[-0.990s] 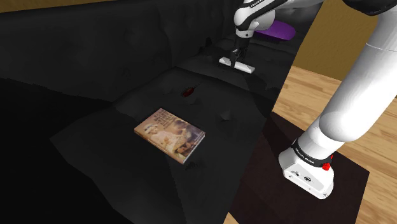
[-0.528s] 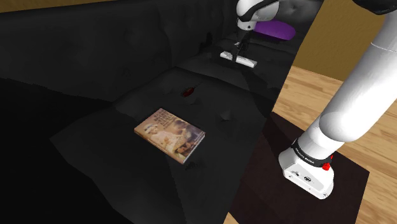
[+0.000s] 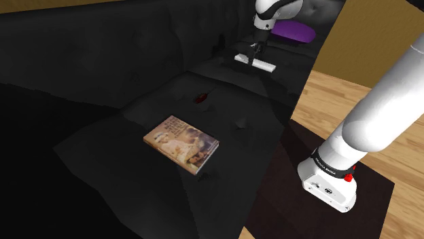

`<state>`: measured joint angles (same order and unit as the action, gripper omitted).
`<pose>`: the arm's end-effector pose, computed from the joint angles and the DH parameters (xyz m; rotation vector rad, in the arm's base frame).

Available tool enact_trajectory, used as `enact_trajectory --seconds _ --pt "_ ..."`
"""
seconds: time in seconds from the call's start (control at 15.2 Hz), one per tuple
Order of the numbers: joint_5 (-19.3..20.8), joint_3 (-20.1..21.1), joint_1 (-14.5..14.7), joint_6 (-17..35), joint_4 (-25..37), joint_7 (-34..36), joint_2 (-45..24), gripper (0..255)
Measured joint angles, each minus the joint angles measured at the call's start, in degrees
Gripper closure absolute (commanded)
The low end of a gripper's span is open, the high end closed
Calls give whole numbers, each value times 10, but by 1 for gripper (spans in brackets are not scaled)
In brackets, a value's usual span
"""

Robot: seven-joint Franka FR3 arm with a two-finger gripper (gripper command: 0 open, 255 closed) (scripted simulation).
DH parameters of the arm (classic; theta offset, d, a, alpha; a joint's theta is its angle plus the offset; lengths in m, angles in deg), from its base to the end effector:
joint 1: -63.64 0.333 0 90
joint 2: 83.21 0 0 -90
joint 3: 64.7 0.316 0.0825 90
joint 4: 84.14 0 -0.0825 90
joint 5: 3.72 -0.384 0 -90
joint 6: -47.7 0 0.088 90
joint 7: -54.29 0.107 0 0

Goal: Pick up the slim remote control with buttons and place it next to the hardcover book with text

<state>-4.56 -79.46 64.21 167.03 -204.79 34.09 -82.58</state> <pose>0.5232 -0.1318 0.4210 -3.1193 -0.1524 0.0113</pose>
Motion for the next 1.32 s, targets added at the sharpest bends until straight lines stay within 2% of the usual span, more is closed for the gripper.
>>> enact_trajectory --seconds 0.66,1.32 --pt "21 69 47 17 -161 128 147 255" --pt "-13 165 105 8 -266 261 263 255"
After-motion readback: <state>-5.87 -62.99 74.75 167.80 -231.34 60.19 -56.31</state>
